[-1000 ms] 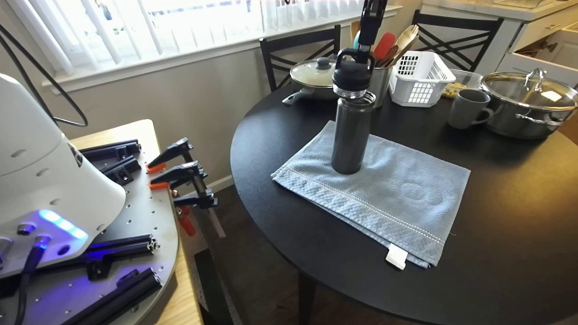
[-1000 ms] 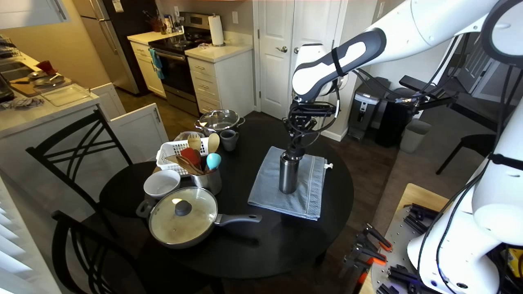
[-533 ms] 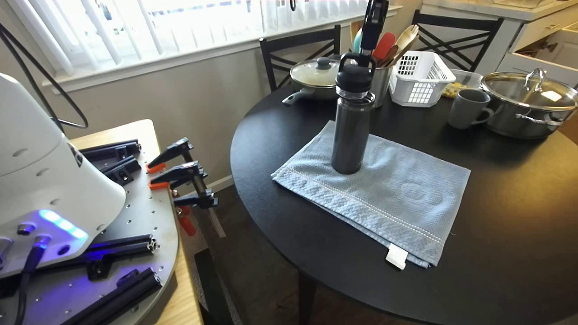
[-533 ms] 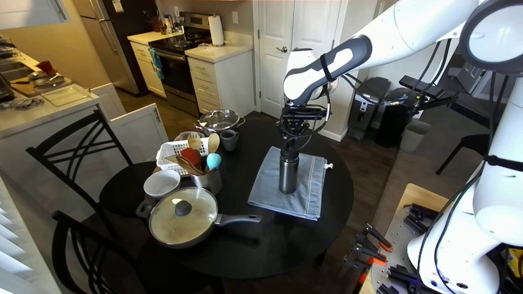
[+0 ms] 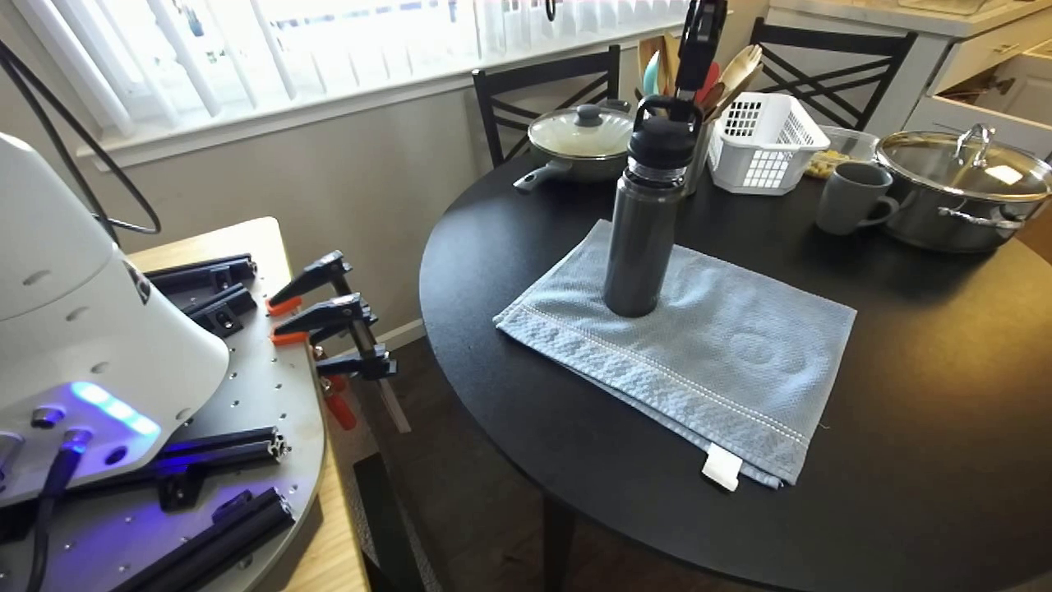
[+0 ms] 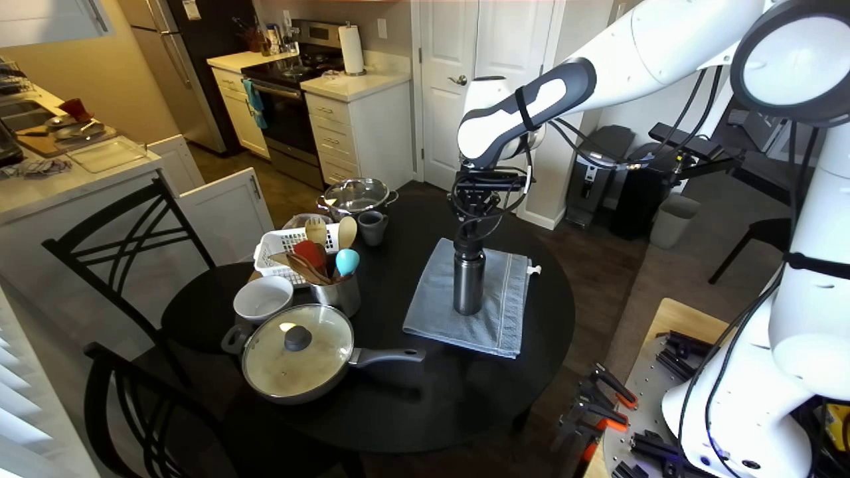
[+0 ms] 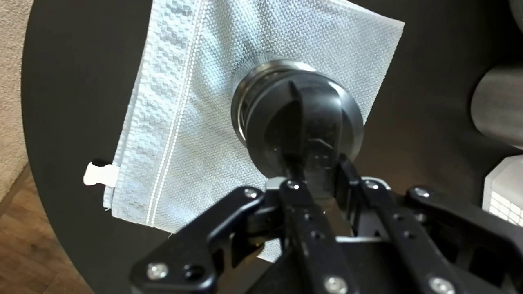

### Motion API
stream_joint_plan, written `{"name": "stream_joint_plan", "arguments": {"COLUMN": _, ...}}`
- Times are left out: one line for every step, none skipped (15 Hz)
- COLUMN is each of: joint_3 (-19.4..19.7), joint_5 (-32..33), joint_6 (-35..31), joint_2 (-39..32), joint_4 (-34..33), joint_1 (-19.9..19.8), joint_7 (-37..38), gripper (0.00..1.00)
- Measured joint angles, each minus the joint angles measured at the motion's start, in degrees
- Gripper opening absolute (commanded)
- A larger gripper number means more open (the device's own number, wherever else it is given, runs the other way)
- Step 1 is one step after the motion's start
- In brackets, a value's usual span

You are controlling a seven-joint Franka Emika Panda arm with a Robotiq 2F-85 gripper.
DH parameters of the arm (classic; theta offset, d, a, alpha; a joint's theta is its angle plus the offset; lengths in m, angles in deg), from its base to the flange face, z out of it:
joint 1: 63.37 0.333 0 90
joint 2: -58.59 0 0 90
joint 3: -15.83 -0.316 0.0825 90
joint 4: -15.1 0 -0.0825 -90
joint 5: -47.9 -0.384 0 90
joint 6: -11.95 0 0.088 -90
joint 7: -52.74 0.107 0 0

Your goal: Put the lid on the bottle

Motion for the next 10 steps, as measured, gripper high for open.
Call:
{"name": "stream_joint_plan", "arguments": {"joint_3": 0.0, "joint_5": 0.1, "joint_6": 0.0, "joint_2": -0.1, "joint_4": 0.0, "joint_1": 0.0, "joint_7": 0.0, "gripper": 0.06}}
{"name": "stream_joint_plan", "arguments": {"joint_3": 0.0, "joint_5": 0.4, "joint_6": 0.0, "joint_2": -0.2, "joint_4": -0.1, "joint_1": 0.0, "joint_7": 0.0, "gripper": 0.06}}
{"name": "stream_joint_plan", "arguments": {"joint_3": 0.0, "joint_5": 0.7, "joint_6": 0.0, "joint_2": -0.2, "joint_4": -0.1, "joint_1": 0.0, "joint_7": 0.0, "gripper": 0.06}}
{"name": "stream_joint_plan", "arguments": {"joint_3": 0.0, "joint_5": 1.1, "joint_6": 0.0, "joint_2": -0.2, "joint_4": -0.1, "joint_1": 0.1, "joint_7": 0.0, "gripper": 0.06}}
{"name": "stream_joint_plan", "arguments": {"joint_3": 0.0, "joint_5": 1.7, "joint_6": 0.0, "joint_2": -0.2, "joint_4": -0.2, "joint_1": 0.2, "joint_7": 0.1, "gripper": 0.06}}
{"name": "stream_joint_plan", "arguments": {"joint_3": 0.0, "joint_5": 2.1, "joint_6": 0.0, "joint_2": -0.2, "joint_4": -0.2, "joint_1": 0.2, "joint_7": 0.2, "gripper": 0.06}}
{"name": "stream_joint_plan", "arguments": {"joint_3": 0.0, "joint_5": 2.5, "joint_6": 0.0, "joint_2": -0.2, "joint_4": -0.2, "joint_1": 0.3, "joint_7": 0.3, "gripper": 0.06}}
{"name": "stream_joint_plan", "arguments": {"joint_3": 0.0, "joint_5": 2.7, "joint_6": 0.0, "joint_2": -0.2, "joint_4": -0.2, "joint_1": 0.4, "joint_7": 0.3, "gripper": 0.06}}
{"name": "stream_joint_plan", "arguments": {"joint_3": 0.0, "joint_5": 2.9, "joint_6": 0.0, "joint_2": -0.2, "joint_4": -0.2, "joint_1": 0.5, "joint_7": 0.4, "gripper": 0.06}}
{"name": "stream_joint_plan", "arguments": {"joint_3": 0.0, "joint_5": 3.0, "joint_6": 0.0, "joint_2": -0.2, "joint_4": -0.2, "joint_1": 0.6, "joint_7": 0.4, "gripper": 0.06}}
